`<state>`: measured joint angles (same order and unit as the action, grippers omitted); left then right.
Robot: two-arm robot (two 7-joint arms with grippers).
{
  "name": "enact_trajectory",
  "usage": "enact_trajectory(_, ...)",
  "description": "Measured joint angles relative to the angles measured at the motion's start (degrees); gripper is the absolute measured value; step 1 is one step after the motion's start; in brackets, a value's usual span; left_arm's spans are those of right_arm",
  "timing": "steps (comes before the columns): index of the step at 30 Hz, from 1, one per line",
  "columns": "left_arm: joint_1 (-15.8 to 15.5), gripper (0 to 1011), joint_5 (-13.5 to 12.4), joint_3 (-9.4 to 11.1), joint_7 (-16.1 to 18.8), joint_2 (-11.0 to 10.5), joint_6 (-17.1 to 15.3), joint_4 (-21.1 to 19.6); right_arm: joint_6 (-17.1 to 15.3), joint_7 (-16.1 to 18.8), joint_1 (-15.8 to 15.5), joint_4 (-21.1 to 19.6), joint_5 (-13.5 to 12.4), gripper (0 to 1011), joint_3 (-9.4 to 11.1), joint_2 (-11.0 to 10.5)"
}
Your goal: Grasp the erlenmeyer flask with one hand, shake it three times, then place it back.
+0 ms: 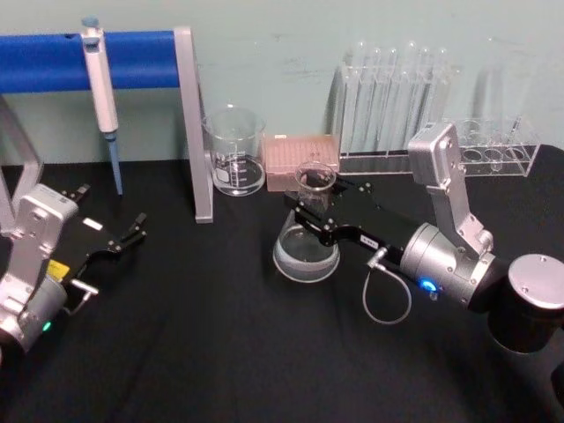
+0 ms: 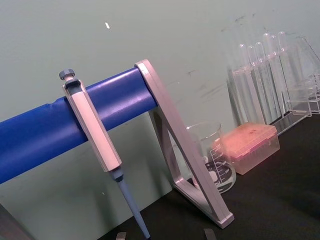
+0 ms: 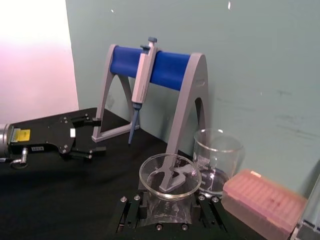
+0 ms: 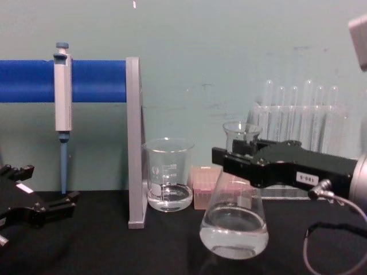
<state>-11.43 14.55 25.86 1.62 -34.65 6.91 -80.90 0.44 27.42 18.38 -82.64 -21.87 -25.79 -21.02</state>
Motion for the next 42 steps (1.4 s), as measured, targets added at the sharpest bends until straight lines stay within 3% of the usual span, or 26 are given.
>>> enact_trajectory(24, 0.00, 1001, 0.00, 0.00, 0.00, 0.00, 0.00, 0.00, 2.72, 0.65, -0.04, 4.86, 2.02, 458, -0.96, 1.40)
enact_trajectory(42, 0.00, 1001, 0.00, 0.00, 0.00, 0.00, 0.00, 0.00, 2.82, 1.08, 0.49, 7.29, 3.27, 457, -1.37, 2.49)
